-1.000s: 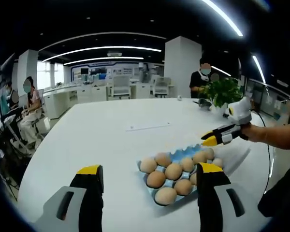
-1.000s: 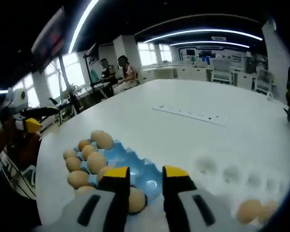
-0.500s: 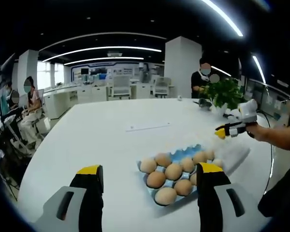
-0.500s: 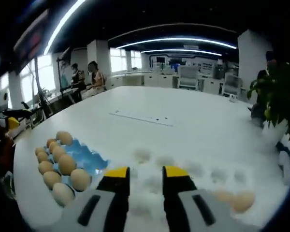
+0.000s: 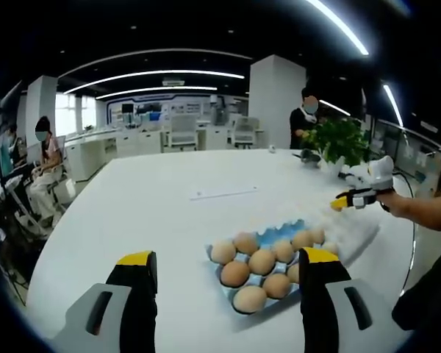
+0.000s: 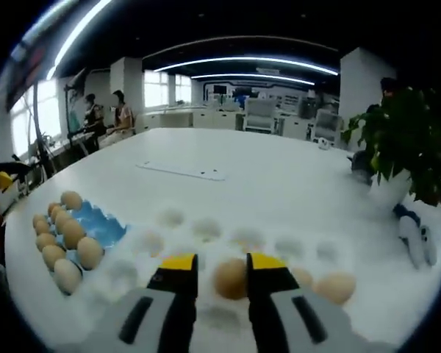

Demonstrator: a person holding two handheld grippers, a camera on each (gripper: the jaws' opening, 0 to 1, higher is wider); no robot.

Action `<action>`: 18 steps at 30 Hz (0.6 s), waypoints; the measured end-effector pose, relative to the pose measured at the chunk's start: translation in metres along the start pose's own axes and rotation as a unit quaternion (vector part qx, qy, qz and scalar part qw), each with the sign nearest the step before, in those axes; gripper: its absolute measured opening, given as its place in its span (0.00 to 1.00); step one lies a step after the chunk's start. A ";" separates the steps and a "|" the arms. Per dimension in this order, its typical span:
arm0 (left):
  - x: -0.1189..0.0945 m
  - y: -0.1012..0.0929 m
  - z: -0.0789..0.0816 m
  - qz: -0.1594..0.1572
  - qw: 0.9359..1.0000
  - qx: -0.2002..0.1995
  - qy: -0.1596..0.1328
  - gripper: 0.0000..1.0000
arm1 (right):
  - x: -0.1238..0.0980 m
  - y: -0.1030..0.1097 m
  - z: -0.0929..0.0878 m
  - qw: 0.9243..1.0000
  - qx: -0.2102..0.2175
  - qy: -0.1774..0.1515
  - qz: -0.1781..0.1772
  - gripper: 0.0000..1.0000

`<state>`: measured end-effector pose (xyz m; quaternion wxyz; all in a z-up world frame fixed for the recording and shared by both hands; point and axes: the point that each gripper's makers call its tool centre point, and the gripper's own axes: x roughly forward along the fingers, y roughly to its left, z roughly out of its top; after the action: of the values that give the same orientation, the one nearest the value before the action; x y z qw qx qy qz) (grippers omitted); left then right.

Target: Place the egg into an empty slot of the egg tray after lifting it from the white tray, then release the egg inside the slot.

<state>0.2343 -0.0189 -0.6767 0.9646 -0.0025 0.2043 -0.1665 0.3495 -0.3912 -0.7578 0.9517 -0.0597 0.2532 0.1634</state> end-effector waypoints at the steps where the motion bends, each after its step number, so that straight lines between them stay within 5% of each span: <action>1: 0.000 0.000 0.000 0.000 1.000 0.000 0.000 0.80 | 0.001 0.000 -0.001 1.000 -0.004 0.002 0.000 0.26; 7: 0.001 -0.003 0.000 0.000 1.000 0.000 0.001 0.80 | 0.004 -0.004 -0.011 1.000 -0.015 0.021 -0.007 0.26; 9: 0.000 -0.001 0.000 0.002 1.000 -0.001 0.001 0.80 | 0.004 -0.008 -0.029 0.996 -0.057 0.072 -0.010 0.26; 10: 0.000 -0.001 0.000 0.002 1.000 -0.001 0.001 0.80 | 0.007 -0.005 -0.016 0.999 -0.045 0.028 0.001 0.26; 18: 0.000 0.000 -0.001 0.002 1.000 0.000 0.003 0.80 | 0.008 -0.006 -0.020 0.999 -0.013 0.041 0.019 0.26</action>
<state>0.2341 -0.0184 -0.6776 0.9643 -0.0017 0.2073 -0.1647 0.3491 -0.3989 -0.7789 0.9364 -0.0738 0.2909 0.1822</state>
